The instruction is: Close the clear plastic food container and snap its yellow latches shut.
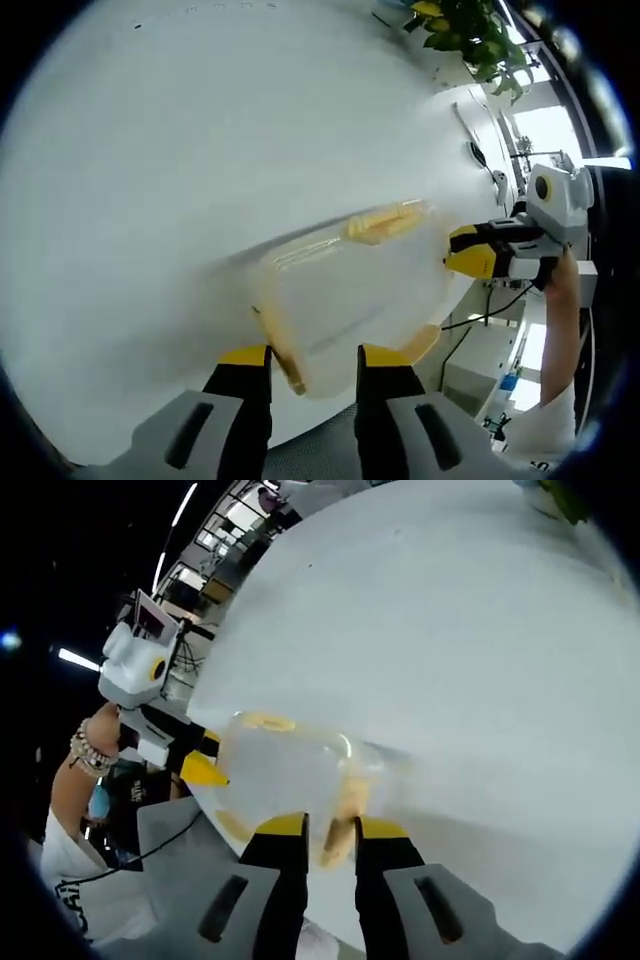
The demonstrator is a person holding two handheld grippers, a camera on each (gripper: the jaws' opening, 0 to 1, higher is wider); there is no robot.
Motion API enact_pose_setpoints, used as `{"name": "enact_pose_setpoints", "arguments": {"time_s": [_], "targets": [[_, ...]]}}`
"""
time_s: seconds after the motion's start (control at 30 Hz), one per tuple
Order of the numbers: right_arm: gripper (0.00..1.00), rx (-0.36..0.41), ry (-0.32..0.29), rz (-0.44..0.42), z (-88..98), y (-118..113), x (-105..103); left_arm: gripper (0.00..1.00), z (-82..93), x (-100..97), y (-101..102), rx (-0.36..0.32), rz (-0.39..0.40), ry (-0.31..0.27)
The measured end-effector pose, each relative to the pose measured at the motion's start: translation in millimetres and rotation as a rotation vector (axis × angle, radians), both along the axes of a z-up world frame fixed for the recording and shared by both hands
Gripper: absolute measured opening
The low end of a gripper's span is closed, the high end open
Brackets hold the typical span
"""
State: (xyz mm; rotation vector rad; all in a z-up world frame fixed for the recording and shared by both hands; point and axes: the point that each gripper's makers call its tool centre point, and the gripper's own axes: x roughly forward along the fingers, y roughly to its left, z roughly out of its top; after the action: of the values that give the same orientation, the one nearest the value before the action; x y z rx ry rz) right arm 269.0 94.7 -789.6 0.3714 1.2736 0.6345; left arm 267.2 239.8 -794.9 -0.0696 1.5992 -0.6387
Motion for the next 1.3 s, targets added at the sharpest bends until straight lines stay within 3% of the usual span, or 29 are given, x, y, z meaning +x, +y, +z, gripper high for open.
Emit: {"name": "enact_pose_setpoints", "arguments": {"time_s": [0.2,0.23,0.43,0.7,0.87,0.9,0.97,1.03,1.13,1.23,1.3], "targets": [[0.13,0.023,0.009,-0.02,-0.5,0,-2,0.24,-3.2,3.6,3,0.0,-0.008,0.008],[0.13,0.027,0.008,-0.021,-0.8,0,-2,0.24,-2.7,2.6,0,-0.01,0.02,0.016],[0.14,0.014,0.002,-0.008,-0.2,3,-2,0.24,-2.0,-5.4,-6,-0.021,-0.014,0.012],[0.14,-0.027,-0.056,0.018,2.3,2,-3,0.27,-1.5,-8.7,-6,-0.083,-0.024,-0.032],[0.15,-0.05,-0.057,0.018,4.0,2,-2,0.28,0.0,-8.7,-7,-0.102,-0.035,-0.061],[0.15,-0.063,-0.071,0.028,4.4,2,-2,0.28,-0.5,-5.6,-7,-0.11,-0.053,-0.089],[0.15,-0.097,-0.106,0.049,5.7,2,-1,0.29,0.6,-7.9,-5,-0.112,-0.045,-0.087],[0.15,-0.112,-0.118,0.052,6.8,2,-2,0.29,1.6,-5.8,-4,-0.127,-0.054,-0.119],[0.16,-0.131,-0.153,0.072,7.5,2,0,0.31,3.7,0.3,-4,-0.136,-0.113,-0.233],[0.17,-0.21,-0.3,0.23,11.1,2,-4,0.32,10.8,4.3,-2,-0.11,-0.276,-0.4],[0.19,-0.224,-0.277,0.284,12.3,6,-17,0.35,16.5,10.3,-3,-0.111,-0.313,-0.482]]}}
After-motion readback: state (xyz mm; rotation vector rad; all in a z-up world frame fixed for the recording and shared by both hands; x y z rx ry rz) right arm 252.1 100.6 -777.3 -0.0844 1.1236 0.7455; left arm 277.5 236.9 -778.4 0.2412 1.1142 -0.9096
